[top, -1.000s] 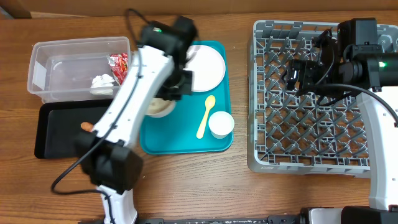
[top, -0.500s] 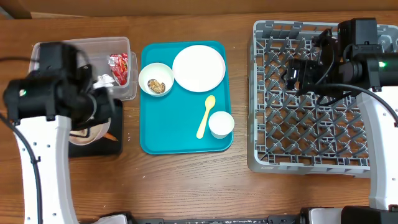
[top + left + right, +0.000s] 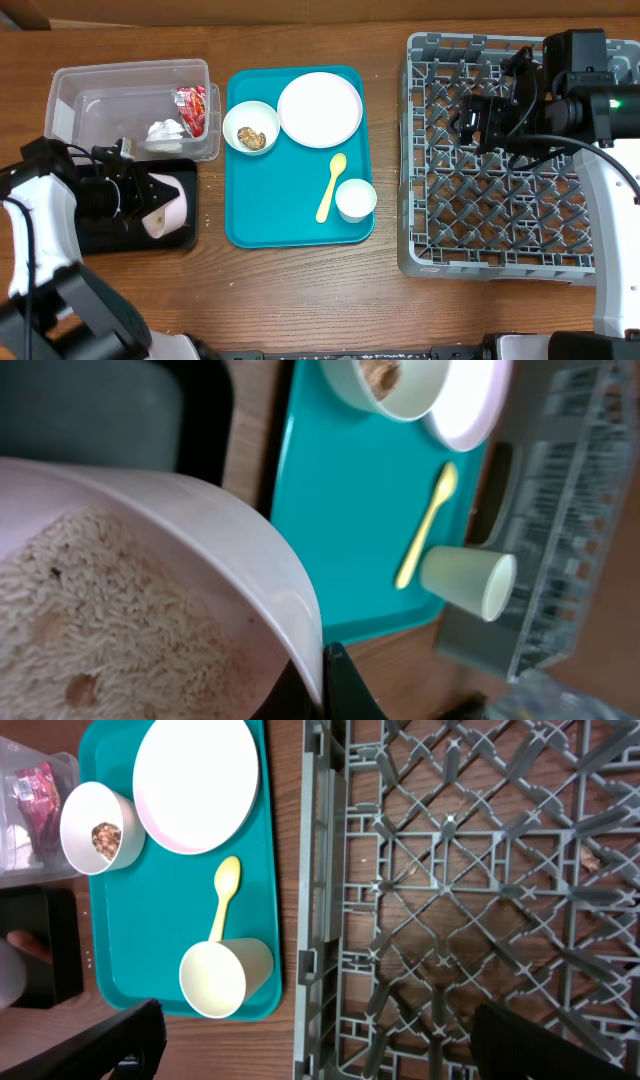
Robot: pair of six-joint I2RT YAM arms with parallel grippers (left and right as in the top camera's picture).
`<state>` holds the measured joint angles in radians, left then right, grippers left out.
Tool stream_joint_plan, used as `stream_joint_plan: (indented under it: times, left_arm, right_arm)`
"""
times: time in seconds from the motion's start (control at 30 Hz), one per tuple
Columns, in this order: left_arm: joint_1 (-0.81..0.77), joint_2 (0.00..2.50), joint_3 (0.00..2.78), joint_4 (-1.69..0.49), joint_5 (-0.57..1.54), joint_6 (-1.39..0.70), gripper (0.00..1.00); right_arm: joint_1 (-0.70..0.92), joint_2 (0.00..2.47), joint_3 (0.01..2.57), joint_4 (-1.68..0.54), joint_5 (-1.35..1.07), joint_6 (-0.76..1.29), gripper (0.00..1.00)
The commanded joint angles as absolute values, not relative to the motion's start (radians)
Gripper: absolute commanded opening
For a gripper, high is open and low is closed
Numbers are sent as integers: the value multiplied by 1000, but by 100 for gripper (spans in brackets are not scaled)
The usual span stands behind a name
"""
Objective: Sort waste into correct bins and load items into the dishwasher
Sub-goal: 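Carry the pink bowl over the black tray and tip out the rice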
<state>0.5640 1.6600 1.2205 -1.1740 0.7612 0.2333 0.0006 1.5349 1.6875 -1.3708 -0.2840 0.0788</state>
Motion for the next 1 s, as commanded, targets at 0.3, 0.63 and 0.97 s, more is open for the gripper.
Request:
stream_joint_plan:
  times: [0.3, 0.63, 0.97]
  left_arm:
    - [692, 1864, 1212, -1172, 1331, 408, 4]
    - [792, 1863, 1212, -1278, 1510, 403, 4]
    - [863, 1863, 1213, -1282, 1582, 276, 4]
  right_arm:
    - [2, 1536, 1689, -1394, -294, 86, 100]
    - [2, 1536, 1689, -1397, -294, 86, 100]
    - [2, 1536, 1689, -1402, -294, 86, 100]
